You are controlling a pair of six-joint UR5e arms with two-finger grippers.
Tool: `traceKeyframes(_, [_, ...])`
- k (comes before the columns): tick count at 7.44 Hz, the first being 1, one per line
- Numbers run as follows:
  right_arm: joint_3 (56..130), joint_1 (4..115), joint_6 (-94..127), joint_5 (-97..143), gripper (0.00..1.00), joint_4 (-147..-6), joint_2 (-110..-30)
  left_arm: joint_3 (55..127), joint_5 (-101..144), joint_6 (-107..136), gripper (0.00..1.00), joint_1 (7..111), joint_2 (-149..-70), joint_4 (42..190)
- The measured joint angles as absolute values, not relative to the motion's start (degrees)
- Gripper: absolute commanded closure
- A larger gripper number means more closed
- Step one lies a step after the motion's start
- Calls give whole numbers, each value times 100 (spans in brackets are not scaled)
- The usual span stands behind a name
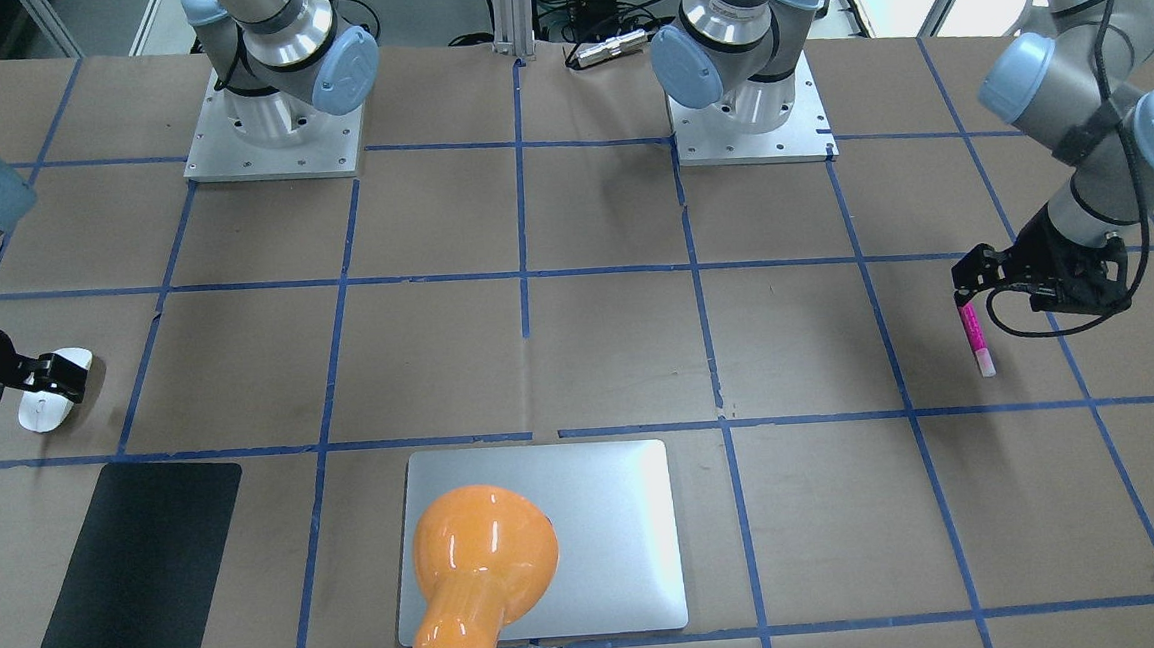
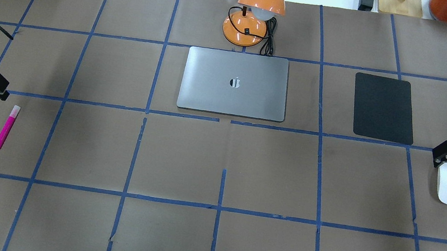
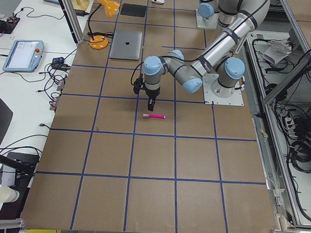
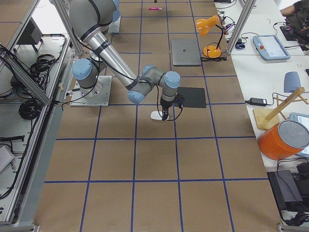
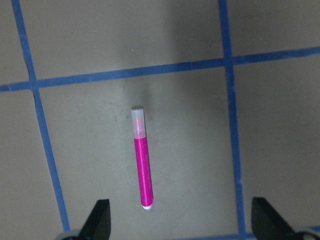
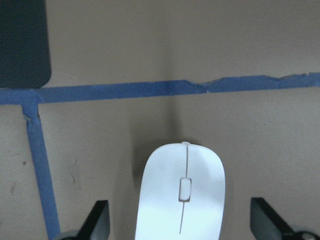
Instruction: Place pen and mouse around notebook
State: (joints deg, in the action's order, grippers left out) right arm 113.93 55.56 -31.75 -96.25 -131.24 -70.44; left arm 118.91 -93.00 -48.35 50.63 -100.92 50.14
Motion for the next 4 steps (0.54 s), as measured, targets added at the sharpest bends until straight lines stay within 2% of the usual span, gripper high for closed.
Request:
traceKeyframes(1, [11401, 5550, -3188, -9616, 0, -13127, -6977, 12032, -9291, -4940, 6, 4961, -10328, 4622])
traceKeyframes(2, [11407, 5545, -3225, -9621, 0, -13122, -6912, 12082, -9290, -4977, 6, 4917, -10506, 4439])
traceKeyframes(3, [11408, 5541, -3281, -9642, 1, -13112, -6874, 12090, -9291, -4990, 24, 4900, -10629, 4365])
traceKeyframes(4, [11405, 5539, -3325, -9650, 13, -13104, -6850, 12086, -9295, -4992, 66, 4895, -10719, 4332])
